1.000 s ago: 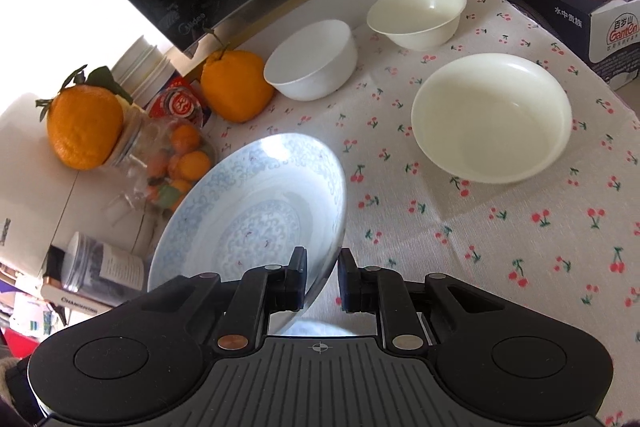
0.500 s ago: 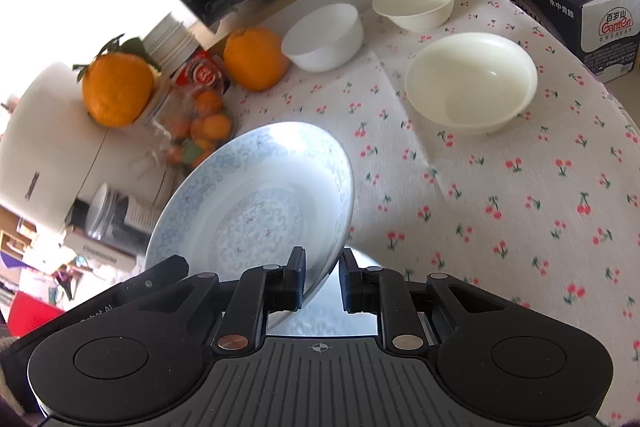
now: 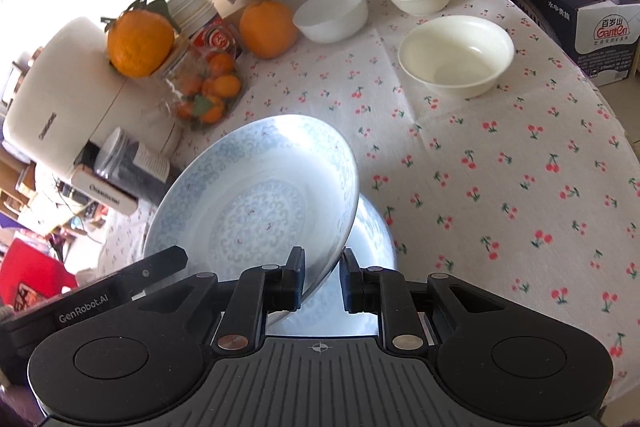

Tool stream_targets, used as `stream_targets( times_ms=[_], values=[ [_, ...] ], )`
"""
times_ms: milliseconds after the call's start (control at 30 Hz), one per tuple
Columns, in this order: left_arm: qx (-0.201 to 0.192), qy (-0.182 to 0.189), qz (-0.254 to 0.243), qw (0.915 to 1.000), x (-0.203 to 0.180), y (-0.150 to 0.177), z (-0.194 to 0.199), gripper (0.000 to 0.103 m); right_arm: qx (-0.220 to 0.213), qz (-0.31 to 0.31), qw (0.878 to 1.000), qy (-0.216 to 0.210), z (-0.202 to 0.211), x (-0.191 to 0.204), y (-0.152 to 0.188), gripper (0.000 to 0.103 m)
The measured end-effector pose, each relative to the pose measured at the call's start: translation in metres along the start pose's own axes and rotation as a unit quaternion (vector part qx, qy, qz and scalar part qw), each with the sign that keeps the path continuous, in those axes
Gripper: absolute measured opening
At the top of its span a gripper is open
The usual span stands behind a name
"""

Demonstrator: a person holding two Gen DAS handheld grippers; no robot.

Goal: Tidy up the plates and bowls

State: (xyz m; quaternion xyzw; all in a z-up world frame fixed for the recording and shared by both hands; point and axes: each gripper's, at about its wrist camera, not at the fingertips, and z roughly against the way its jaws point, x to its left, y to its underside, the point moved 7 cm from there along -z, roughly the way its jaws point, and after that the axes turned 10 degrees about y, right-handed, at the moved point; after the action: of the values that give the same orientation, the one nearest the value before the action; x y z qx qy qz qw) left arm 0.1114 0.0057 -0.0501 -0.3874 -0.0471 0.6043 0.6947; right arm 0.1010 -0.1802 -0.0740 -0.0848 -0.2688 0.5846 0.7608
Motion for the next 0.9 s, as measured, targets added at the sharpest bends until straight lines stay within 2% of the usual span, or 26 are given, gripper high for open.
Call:
stream_targets(
  times_ms=[500, 900],
  values=[
    [0.073, -0.012, -0.006, 0.9972, -0.001, 0.038, -0.012, 0.018, 0.022, 0.033, 0.999, 0.029, -0.002, -0.007, 0.029, 0.019],
    [0.087, -0.046, -0.036, 0.9945, -0.004, 0.044, -0.016, 0.019, 0.036, 0.049, 0.997, 0.052, -0.012, -0.003, 0.038, 0.019]
  ],
)
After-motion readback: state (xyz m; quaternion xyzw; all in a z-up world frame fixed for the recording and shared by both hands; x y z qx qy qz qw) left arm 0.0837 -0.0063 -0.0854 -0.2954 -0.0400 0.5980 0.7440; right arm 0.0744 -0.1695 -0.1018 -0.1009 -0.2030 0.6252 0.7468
